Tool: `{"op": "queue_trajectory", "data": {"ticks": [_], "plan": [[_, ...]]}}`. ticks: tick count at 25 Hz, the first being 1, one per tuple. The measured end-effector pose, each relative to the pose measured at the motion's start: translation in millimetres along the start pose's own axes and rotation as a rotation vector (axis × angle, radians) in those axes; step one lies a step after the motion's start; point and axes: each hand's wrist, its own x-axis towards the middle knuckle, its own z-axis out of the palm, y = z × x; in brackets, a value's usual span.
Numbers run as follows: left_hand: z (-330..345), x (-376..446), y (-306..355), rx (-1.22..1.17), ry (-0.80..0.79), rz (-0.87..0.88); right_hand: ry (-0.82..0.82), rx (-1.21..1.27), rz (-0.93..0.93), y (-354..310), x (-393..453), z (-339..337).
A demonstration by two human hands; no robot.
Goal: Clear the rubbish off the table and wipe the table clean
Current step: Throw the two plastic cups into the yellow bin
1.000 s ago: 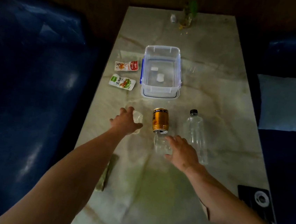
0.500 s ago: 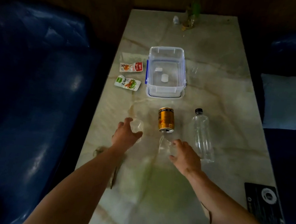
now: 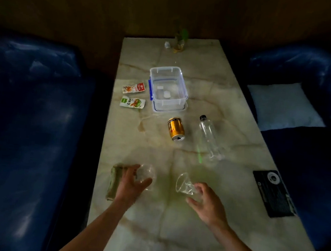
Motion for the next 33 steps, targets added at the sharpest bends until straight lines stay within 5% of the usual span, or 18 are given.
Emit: {"op": "queue_trajectory", "data": {"ticks": [18, 26, 33], "plan": [[31, -174, -50, 0.188, -0.569, 0.171, 0.378, 0.427, 0.604, 62, -278, 30], [113, -211, -22, 0.335, -0.850, 0.242, 0.529, 0.603, 0.824, 96, -345, 10], [208, -302, 20, 0.368, -0.934, 0.372, 0.716, 0.774, 0.891, 165, -409, -38]]}}
